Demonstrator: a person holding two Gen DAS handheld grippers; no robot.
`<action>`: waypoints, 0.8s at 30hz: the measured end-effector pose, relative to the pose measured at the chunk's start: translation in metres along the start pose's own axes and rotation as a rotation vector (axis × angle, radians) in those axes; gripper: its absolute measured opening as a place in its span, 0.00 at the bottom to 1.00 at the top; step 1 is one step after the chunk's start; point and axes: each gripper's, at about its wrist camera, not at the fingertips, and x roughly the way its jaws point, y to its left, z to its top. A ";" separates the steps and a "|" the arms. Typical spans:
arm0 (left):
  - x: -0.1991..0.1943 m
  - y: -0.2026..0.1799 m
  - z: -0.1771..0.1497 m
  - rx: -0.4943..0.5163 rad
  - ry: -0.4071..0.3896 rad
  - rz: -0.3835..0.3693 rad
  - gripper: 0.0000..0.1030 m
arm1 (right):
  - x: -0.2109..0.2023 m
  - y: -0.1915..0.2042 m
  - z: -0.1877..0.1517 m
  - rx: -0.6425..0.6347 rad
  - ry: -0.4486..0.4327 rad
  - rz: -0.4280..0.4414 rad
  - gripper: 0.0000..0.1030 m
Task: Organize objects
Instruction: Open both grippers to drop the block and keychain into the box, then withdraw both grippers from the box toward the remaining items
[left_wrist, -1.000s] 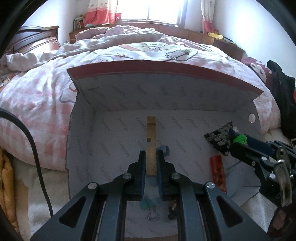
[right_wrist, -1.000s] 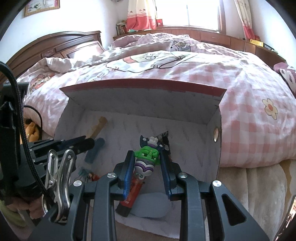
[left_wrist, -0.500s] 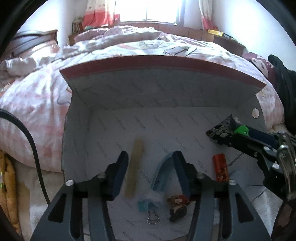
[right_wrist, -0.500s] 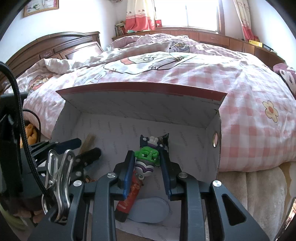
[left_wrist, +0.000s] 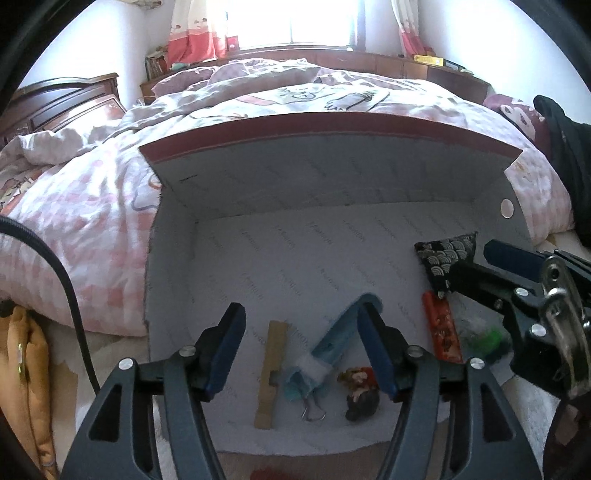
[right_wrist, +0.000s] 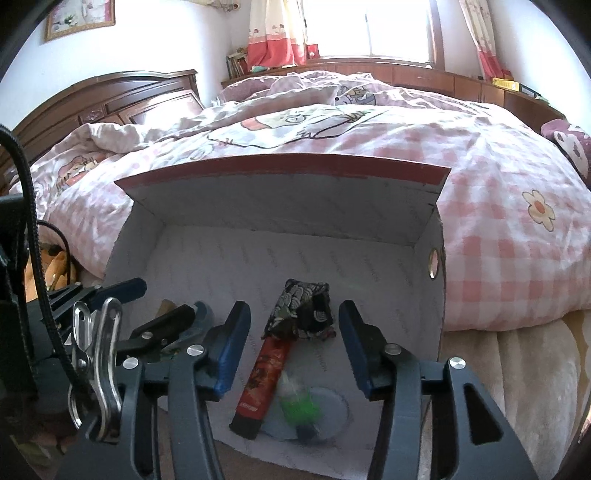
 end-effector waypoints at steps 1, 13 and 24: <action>-0.002 0.001 -0.001 -0.005 0.000 0.000 0.62 | -0.002 0.000 0.000 0.004 -0.002 0.005 0.50; -0.030 0.002 -0.016 -0.031 -0.002 -0.008 0.62 | -0.033 0.007 -0.009 0.028 -0.015 0.032 0.50; -0.066 -0.007 -0.041 -0.020 -0.003 -0.035 0.62 | -0.066 0.011 -0.039 0.050 0.003 0.036 0.50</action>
